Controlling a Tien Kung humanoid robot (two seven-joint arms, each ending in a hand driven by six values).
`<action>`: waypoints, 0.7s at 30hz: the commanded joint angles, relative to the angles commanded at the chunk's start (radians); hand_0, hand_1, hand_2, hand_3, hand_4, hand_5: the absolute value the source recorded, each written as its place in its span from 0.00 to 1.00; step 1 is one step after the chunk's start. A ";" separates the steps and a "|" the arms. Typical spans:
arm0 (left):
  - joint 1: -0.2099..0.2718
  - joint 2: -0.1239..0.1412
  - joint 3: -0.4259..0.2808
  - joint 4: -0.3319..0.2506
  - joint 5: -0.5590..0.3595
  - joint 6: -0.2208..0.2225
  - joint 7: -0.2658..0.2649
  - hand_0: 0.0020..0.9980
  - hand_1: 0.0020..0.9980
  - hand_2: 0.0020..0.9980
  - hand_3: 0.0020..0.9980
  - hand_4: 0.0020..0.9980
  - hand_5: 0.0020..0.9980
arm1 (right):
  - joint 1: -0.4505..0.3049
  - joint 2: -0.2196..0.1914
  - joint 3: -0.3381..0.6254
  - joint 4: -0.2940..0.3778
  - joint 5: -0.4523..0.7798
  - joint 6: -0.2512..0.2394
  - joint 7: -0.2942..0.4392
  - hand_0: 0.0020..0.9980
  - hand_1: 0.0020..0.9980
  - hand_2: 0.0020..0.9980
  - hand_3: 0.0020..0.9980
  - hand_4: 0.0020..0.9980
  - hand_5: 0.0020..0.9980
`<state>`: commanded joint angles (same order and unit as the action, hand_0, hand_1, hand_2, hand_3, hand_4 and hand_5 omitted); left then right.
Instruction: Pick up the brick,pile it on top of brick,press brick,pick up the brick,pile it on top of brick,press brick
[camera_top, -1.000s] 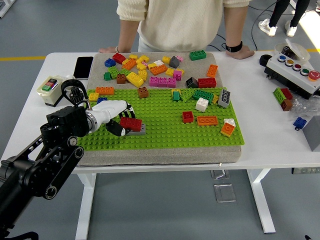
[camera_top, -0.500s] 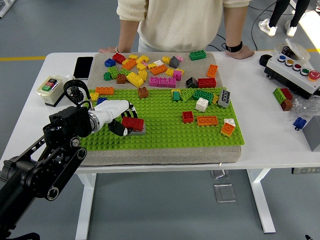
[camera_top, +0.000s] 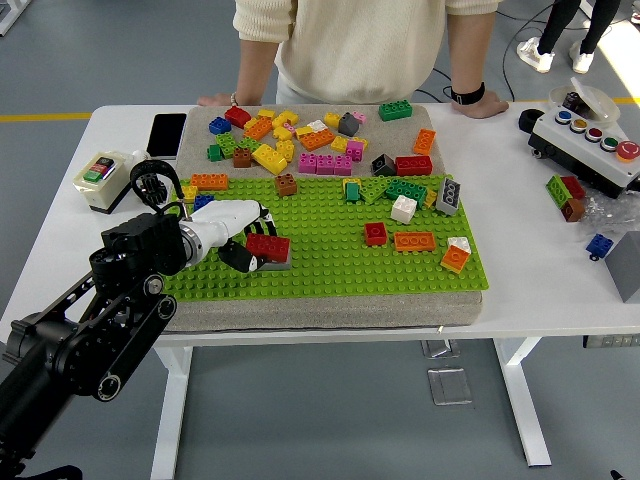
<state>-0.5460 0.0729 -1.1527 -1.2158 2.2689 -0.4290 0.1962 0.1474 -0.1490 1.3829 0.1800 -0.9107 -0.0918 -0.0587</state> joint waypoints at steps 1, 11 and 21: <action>0.000 0.000 0.000 0.000 0.000 0.000 0.000 0.67 0.62 0.61 0.55 0.50 0.09 | 0.000 0.000 0.000 0.000 0.000 0.000 0.000 0.76 0.69 0.73 0.74 1.00 0.64; 0.004 -0.001 0.002 -0.002 0.000 -0.005 0.003 0.69 0.63 0.61 0.55 0.52 0.10 | -0.001 0.001 -0.004 0.000 -0.001 0.000 0.000 0.76 0.69 0.73 0.74 1.00 0.64; 0.004 -0.002 0.004 0.001 0.000 -0.005 0.003 0.69 0.63 0.61 0.56 0.52 0.11 | -0.001 0.002 -0.007 0.000 0.000 0.000 0.000 0.75 0.69 0.73 0.74 1.00 0.64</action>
<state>-0.5418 0.0714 -1.1483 -1.2147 2.2689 -0.4338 0.1991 0.1460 -0.1470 1.3763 0.1800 -0.9104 -0.0918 -0.0584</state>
